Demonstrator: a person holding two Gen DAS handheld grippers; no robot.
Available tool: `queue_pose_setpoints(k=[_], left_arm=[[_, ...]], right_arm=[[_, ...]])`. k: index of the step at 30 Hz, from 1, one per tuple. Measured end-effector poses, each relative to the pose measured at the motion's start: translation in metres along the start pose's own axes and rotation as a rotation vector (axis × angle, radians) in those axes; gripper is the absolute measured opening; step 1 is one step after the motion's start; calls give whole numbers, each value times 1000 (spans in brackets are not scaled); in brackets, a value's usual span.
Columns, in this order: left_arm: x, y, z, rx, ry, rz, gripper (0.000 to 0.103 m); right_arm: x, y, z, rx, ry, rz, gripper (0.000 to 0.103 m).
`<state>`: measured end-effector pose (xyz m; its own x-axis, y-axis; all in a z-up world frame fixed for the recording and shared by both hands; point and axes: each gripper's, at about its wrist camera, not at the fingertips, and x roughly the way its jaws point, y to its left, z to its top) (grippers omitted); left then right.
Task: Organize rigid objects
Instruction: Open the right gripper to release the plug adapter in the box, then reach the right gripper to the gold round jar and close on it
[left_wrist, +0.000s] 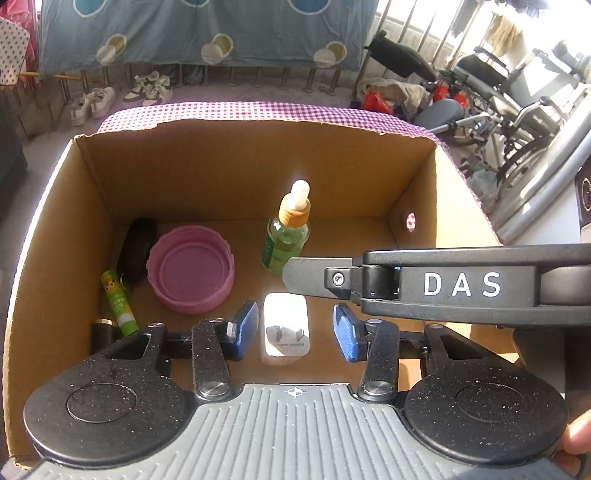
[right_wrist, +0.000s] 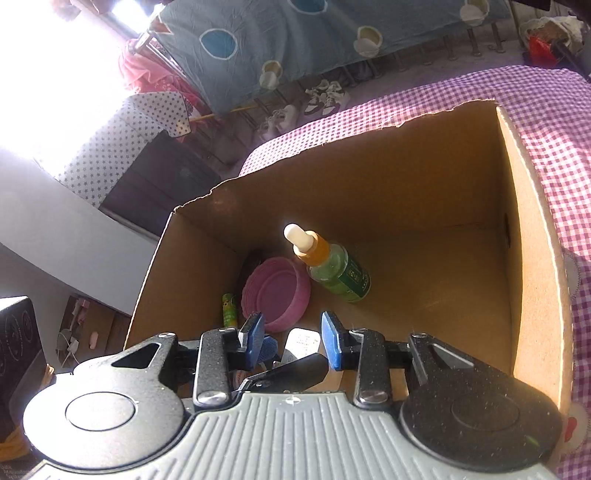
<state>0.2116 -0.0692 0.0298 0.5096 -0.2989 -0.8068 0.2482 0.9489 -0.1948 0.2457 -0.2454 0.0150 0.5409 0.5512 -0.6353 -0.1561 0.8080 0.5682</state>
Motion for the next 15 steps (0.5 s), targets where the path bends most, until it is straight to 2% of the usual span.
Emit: queue_pose_setpoints(k=[3, 6, 9, 13, 15], left_arm=[[-26, -6, -7, 33, -65, -7, 64], [-57, -10, -25, 83, -129, -24, 79], [-84, -10, -48, 121, -179, -50, 92], [-108, -3, -83, 132, -222, -104, 97], [-112, 1, -101, 135, -220, -148, 98]], right_arm=[[-41, 3, -11, -5, -91, 31, 38], [-79, 3, -31, -26, -158, 58, 44], [-106, -1, -51, -16, -169, 80, 44], [-126, -3, -82, 13, -154, 103, 44], [-129, -3, -100, 46, -139, 143, 44]])
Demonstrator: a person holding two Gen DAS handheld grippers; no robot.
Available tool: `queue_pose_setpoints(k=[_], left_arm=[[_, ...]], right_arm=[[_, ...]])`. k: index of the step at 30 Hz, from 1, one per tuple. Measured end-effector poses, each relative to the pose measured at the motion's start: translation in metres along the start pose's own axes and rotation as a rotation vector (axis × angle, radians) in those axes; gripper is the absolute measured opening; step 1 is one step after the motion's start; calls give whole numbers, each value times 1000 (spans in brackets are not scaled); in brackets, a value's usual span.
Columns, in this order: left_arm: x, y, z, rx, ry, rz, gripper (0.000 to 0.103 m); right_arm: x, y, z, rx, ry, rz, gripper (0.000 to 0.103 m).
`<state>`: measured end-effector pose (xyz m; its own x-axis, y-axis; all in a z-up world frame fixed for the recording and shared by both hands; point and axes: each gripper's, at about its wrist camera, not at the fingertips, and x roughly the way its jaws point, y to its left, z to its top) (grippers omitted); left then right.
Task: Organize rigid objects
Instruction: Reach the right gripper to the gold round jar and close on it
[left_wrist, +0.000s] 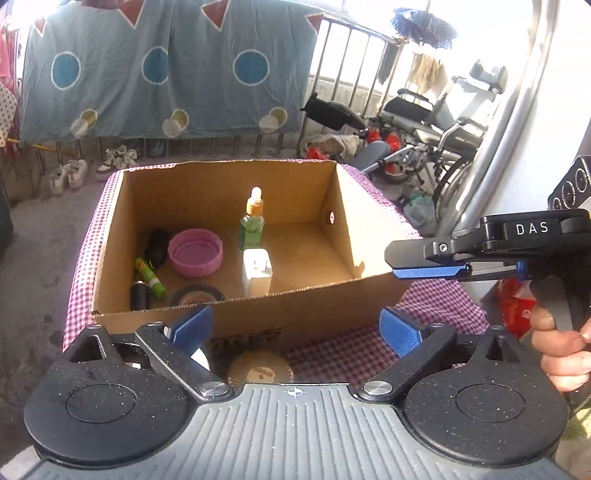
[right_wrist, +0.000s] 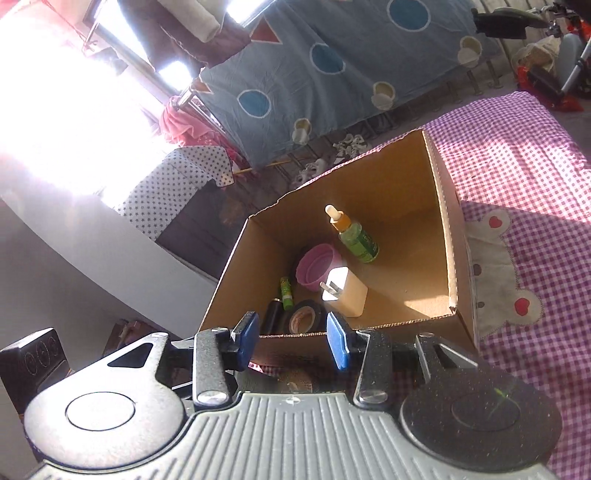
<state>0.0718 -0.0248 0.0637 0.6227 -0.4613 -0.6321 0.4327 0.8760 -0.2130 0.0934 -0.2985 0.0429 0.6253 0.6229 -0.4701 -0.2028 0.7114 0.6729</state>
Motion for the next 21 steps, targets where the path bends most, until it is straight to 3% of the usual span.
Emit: queue_pose_setpoints(k=[3, 6, 13, 21], left_arm=[[-1, 0, -24, 6, 13, -49, 98], [7, -3, -45, 26, 26, -40, 98], [52, -8, -68, 89, 42, 69, 93], [79, -1, -83, 124, 40, 126, 89]], right_arm=[[2, -1, -23, 61, 14, 52, 44], [24, -3, -42, 92, 47, 45, 44], [86, -16, -52, 92, 122, -75, 44], [120, -19, -47, 56, 167, -80, 44]])
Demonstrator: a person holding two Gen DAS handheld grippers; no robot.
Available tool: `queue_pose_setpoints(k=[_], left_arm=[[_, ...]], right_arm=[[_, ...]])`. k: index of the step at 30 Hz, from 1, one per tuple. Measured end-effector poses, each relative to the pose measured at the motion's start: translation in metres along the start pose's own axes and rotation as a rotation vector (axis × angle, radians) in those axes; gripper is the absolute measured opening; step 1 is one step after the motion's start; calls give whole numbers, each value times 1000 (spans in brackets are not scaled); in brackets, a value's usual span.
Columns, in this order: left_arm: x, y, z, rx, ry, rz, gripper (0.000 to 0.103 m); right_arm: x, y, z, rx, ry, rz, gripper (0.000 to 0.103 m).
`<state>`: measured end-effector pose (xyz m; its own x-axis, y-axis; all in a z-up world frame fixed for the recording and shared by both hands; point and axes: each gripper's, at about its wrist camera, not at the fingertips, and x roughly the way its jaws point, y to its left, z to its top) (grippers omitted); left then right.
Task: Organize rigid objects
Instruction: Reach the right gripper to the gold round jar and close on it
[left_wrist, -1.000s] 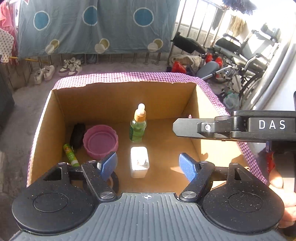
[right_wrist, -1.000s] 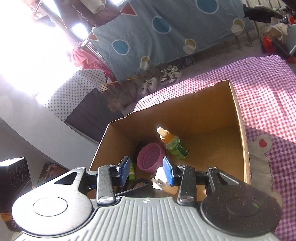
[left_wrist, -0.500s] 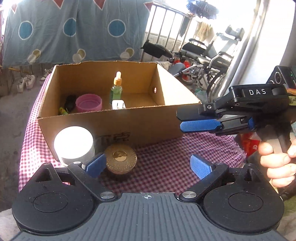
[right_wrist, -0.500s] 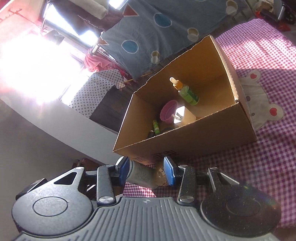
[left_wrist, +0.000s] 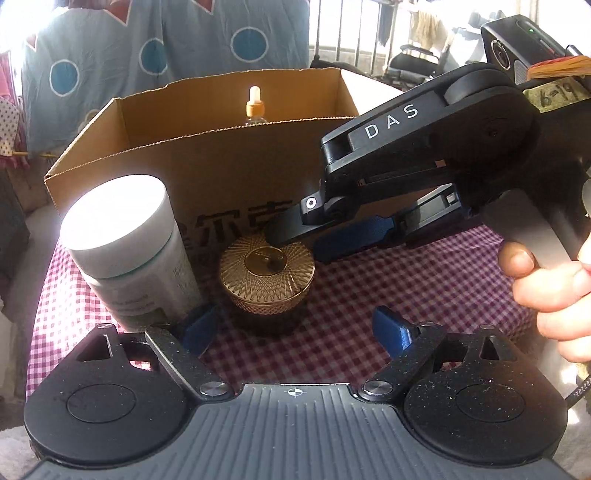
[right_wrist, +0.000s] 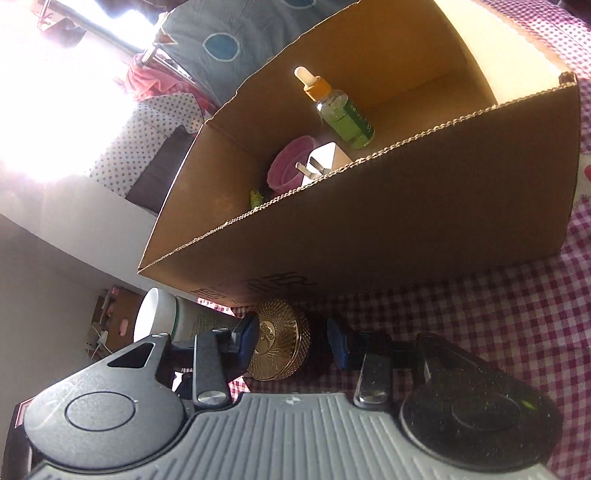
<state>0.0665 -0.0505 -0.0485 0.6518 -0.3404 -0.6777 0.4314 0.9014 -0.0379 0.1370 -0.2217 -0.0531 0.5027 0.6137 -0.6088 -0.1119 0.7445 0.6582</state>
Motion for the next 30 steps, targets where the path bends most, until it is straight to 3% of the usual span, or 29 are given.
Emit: queue_pose_setpoints(k=[11, 16, 26, 30], left_arm=[[6, -3, -3, -21, 0, -21, 86], [6, -17, -2, 9, 4, -59, 86], [14, -61, 13, 69, 46, -222, 85], [15, -70, 16, 88, 54, -196, 78]], right_arm=[[12, -3, 3, -28, 32, 25, 44], [-5, -17, -5, 18, 6, 14, 44], [-70, -60, -31, 148, -113, -46, 44], [-84, -70, -39, 193, -136, -36, 45]])
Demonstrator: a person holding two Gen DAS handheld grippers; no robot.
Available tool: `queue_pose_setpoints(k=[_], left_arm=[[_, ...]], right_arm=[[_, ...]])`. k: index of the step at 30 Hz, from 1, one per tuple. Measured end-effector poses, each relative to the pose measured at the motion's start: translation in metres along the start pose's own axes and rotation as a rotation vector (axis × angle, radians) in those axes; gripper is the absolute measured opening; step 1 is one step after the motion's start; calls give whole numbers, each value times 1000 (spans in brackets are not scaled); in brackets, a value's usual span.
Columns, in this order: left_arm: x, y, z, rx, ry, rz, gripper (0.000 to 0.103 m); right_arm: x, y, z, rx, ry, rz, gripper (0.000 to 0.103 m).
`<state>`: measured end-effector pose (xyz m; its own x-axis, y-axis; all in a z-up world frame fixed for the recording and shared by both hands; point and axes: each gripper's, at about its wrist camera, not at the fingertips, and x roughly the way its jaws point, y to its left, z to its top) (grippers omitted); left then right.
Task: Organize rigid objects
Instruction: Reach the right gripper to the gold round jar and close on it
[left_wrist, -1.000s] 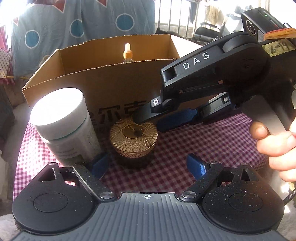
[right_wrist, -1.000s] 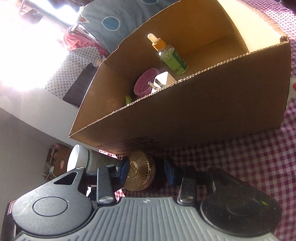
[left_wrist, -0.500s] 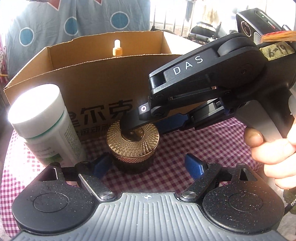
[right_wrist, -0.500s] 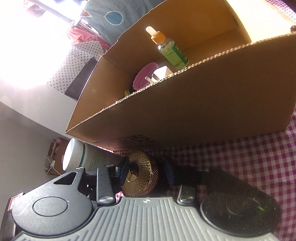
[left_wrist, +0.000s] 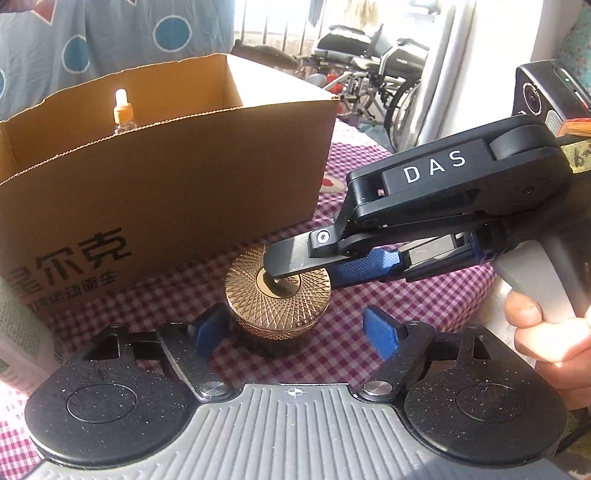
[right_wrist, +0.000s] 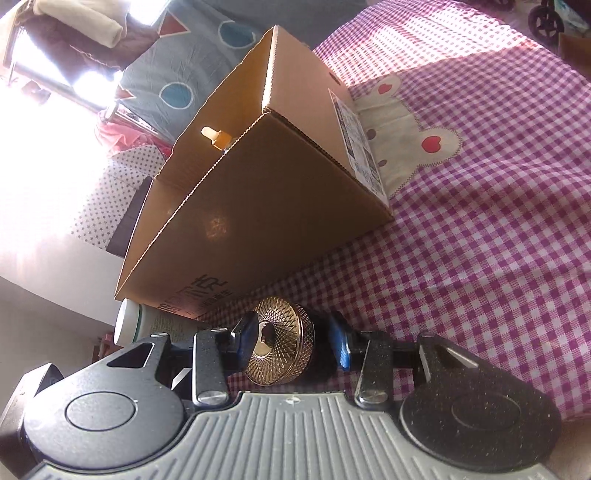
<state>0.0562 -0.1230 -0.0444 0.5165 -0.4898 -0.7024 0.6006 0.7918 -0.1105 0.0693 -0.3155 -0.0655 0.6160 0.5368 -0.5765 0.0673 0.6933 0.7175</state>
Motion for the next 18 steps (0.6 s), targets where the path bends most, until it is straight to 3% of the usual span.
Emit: queue_pose_setpoints(k=[5, 9, 18], left_arm=[[10, 4, 2, -18, 59, 47, 72], [11, 2, 5, -7, 61, 69, 71], [20, -2, 18, -20, 64, 85, 58]], right_arm=[[-14, -13, -5, 22, -4, 8, 45], [-10, -9, -13, 29, 1, 11, 45], [-5, -10, -12, 49, -2, 11, 49]])
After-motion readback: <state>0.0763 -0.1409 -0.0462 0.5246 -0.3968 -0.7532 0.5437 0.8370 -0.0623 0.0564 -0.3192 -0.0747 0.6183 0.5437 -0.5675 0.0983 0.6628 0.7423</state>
